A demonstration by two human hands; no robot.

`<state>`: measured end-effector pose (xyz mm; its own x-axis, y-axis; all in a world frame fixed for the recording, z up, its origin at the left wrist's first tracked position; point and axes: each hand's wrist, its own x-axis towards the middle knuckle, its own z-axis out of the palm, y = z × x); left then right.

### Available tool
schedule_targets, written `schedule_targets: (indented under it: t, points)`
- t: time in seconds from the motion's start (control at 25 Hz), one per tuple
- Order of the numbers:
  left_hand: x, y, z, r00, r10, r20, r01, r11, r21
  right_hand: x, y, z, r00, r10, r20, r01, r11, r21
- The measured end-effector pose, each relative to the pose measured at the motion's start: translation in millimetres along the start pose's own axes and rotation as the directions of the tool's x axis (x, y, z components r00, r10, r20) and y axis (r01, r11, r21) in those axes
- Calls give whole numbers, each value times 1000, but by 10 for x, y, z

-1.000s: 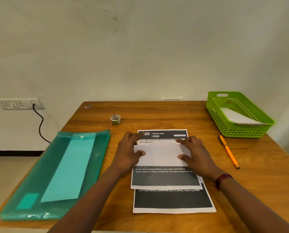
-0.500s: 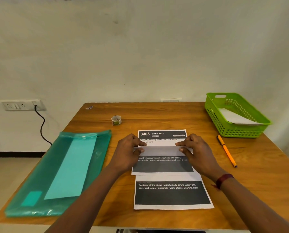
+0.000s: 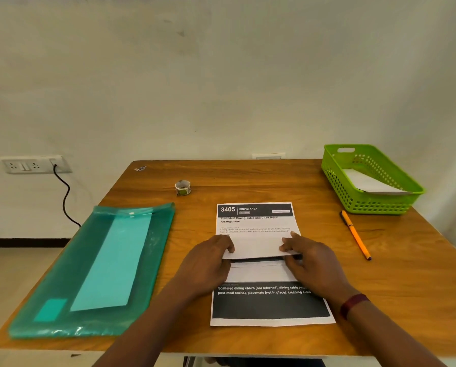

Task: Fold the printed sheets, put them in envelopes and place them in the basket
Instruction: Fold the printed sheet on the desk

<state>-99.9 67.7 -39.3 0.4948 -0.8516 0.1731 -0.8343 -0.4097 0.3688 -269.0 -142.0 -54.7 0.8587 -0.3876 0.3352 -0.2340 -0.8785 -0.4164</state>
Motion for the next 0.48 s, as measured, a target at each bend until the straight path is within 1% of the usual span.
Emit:
schedule_targets:
  t: [0.12, 0.2, 0.32, 0.4, 0.48]
  points:
    - [-63, 4, 92, 999, -5, 36, 3, 997, 73, -71, 0, 39, 989, 16, 144, -6, 998, -67]
    - [-106, 11, 154, 997, -14, 76, 4, 991, 137, -94, -28, 40, 984, 16, 179, 7, 992, -129]
    - [-136, 76, 203, 992, -34, 119, 4, 969, 246, -115, -121, 45, 975, -19, 222, 71, 971, -228]
    - [-92, 132, 177, 997, -31, 77, 8, 958, 287, -101, -198, 44, 977, -40, 209, 97, 958, -269]
    - [-30, 190, 155, 999, -30, 24, 22, 960, 278, -49, -299, 53, 980, -46, 193, 98, 958, -270]
